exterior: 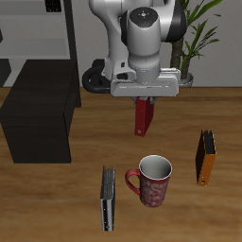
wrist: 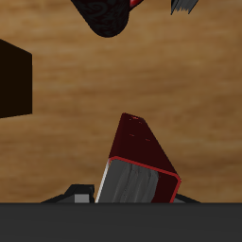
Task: Place the red book upright on top of the shelf
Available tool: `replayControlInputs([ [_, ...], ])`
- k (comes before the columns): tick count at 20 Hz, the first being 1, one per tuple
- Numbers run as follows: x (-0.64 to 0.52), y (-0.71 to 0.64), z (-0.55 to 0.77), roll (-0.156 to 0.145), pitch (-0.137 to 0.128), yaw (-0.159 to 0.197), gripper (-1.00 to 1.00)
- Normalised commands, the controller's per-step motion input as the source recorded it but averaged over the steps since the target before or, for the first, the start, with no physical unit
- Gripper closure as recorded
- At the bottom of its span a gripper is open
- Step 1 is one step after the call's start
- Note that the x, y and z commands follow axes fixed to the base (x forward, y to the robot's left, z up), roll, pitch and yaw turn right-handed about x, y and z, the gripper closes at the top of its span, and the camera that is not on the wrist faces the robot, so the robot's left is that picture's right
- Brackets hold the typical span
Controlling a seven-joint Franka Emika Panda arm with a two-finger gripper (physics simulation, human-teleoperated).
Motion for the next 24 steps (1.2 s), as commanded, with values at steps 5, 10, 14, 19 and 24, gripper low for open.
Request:
replayControlInputs([
  [5,0.03,-0.72,0.63,-0.118,-0.055,0.08,1.0],
  [10,-0.04,-0.54,0.45,-0.087,-0.045,0.066,1.0],
  [14,-0.08,-0.35,0.32,-0.056,-0.031,0.011,1.0],
  [19,-0.15,-0.43,0.33,-0.078,-0.054,0.045,1.0],
  [24,-0.1,-0.63,0.22,-0.126,-0.035,-0.004,1.0],
])
